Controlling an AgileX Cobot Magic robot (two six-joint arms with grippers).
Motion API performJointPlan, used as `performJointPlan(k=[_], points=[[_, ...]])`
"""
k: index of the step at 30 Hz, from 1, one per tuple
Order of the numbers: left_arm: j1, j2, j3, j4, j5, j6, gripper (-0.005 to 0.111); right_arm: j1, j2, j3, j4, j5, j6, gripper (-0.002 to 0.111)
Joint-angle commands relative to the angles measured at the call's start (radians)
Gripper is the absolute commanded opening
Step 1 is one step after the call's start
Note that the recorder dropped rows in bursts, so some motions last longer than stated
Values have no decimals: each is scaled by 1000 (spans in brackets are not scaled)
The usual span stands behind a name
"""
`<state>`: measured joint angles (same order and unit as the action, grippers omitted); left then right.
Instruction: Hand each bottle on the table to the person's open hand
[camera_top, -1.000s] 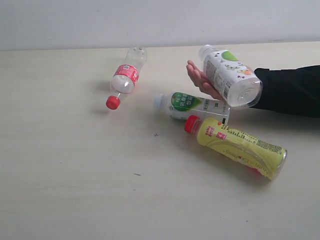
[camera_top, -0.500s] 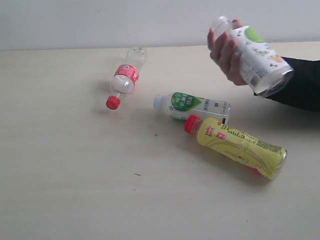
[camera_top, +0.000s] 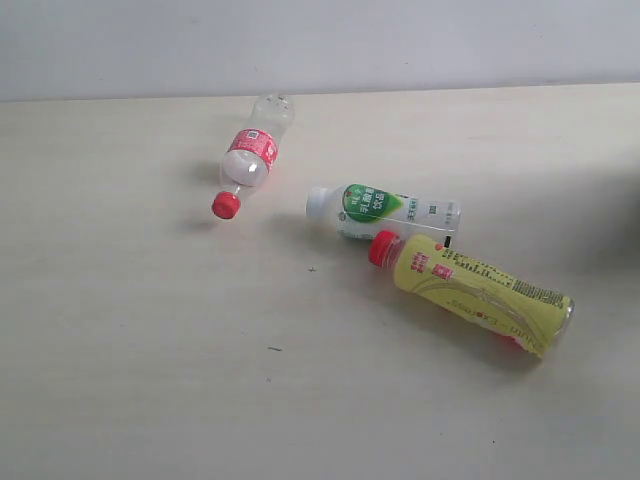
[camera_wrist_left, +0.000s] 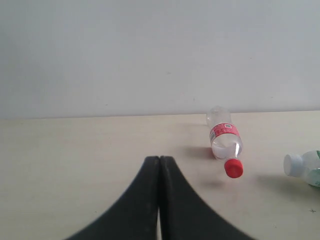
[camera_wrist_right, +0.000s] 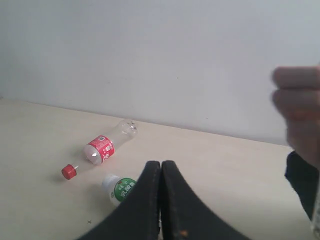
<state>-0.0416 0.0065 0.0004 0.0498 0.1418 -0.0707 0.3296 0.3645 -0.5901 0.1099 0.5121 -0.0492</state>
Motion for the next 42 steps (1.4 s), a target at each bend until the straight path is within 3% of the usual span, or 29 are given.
performJointPlan(k=[1, 15, 42], points=[[-6, -6, 0, -5, -2, -7, 0, -4, -4, 4, -7, -7, -1, 0], [-6, -6, 0, -5, -2, -7, 0, -4, -4, 4, -7, 120, -1, 0], [-6, -6, 0, -5, -2, -7, 0, -4, -4, 6, -19, 124, -1, 0]])
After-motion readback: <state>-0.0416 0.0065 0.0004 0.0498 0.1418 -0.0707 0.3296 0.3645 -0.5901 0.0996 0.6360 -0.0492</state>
